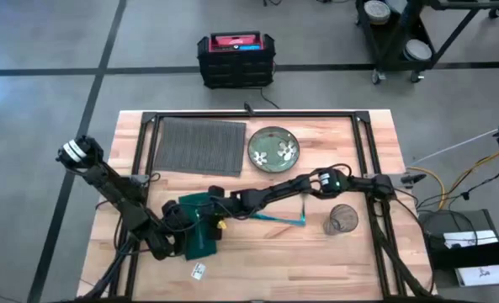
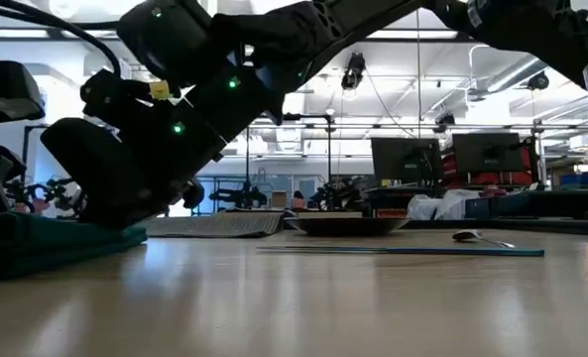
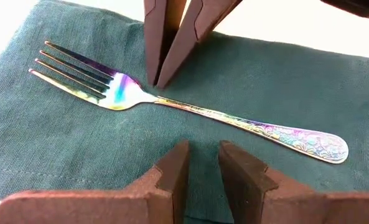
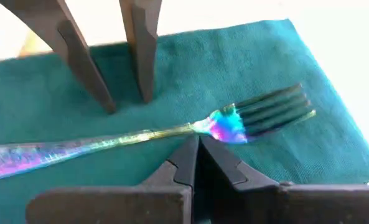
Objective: Set table place
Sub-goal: Adjust the iridescent blue fork, then adjust the iridescent blue knife
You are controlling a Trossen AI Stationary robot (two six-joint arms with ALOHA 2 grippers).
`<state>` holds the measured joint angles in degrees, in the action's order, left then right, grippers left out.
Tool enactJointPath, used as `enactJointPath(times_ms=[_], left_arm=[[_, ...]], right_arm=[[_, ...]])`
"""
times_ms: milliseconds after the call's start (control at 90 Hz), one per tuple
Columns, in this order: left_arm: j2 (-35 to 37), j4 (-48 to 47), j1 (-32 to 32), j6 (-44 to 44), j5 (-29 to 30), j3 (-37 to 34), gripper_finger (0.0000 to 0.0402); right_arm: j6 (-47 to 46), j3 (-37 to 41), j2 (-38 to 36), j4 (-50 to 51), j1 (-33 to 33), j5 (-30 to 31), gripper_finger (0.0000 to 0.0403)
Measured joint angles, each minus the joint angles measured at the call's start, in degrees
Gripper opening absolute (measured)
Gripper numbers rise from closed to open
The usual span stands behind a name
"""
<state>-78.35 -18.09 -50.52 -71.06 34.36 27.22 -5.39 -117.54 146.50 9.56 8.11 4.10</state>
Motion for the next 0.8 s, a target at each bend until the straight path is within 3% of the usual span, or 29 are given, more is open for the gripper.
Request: enactJointPath(times_ms=[189, 378, 567, 800], left_arm=[[1.31, -3.1, 0.0, 1.43, -4.02, 3.08, 0.0075], [3.32, -10.85, 0.0, 1.87, -4.83, 10.3, 0.0075], [1.42, -6.67, 0.0, 4.58, -3.57, 11.26, 0.0075], [-4.78, -3.01, 0.0, 4.59, -5.78, 8.14, 0.0075]], right_arm=[[0.15, -0.03, -2.24, 3.88, 0.01, 0.0, 0.0002], [2.28, -2.78, -9.71, 18.02, 0.48, 0.1, 0.0002], [5.58, -2.73, -15.03, 28.87, 2.08, 0.0, 0.0002], [6.49, -2.22, -17.33, 34.48, 3.95, 0.02, 0.0002]])
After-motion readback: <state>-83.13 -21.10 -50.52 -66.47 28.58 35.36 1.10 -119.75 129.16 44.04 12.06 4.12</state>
